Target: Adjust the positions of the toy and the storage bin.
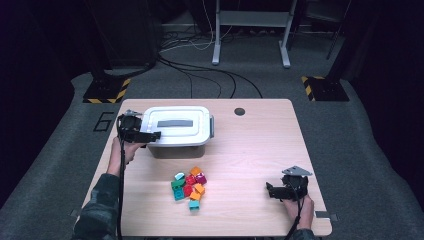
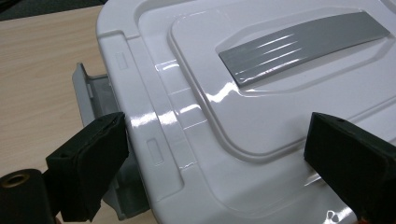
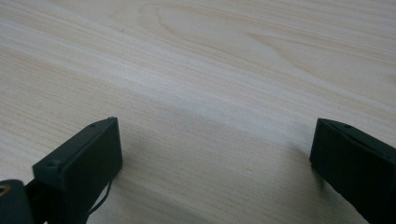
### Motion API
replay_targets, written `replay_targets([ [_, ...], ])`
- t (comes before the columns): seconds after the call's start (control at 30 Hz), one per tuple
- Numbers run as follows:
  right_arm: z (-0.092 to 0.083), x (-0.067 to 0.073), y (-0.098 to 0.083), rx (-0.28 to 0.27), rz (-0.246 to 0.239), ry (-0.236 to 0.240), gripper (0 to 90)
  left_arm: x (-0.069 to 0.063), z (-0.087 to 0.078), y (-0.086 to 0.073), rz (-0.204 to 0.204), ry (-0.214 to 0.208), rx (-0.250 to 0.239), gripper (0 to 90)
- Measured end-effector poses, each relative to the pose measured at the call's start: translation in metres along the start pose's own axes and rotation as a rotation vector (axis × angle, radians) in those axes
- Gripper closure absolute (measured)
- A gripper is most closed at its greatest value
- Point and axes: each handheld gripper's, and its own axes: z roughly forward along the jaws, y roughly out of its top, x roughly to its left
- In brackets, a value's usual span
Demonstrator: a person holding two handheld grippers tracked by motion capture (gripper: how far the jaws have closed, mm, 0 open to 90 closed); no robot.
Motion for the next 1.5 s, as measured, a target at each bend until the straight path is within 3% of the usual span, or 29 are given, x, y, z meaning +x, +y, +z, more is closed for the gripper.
replay_targets([
  [1.17,0.0,0.0,0.0,-0.002,-0.001,0.0,1.4,-0.026,0.016,0.009,0.049,-0.081,-0.001,6.0],
  [1.43,0.0,0.0,0.0,0.0,-0.001,-0.001,1.4,-0.041,0.023,0.015,0.11,-0.119,0.022,6.0],
  [1.5,0.0,0.0,0.0,-0.006,0.0,-0.003,1.4,-0.044,0.024,0.015,0.109,-0.125,0.021,6.0],
])
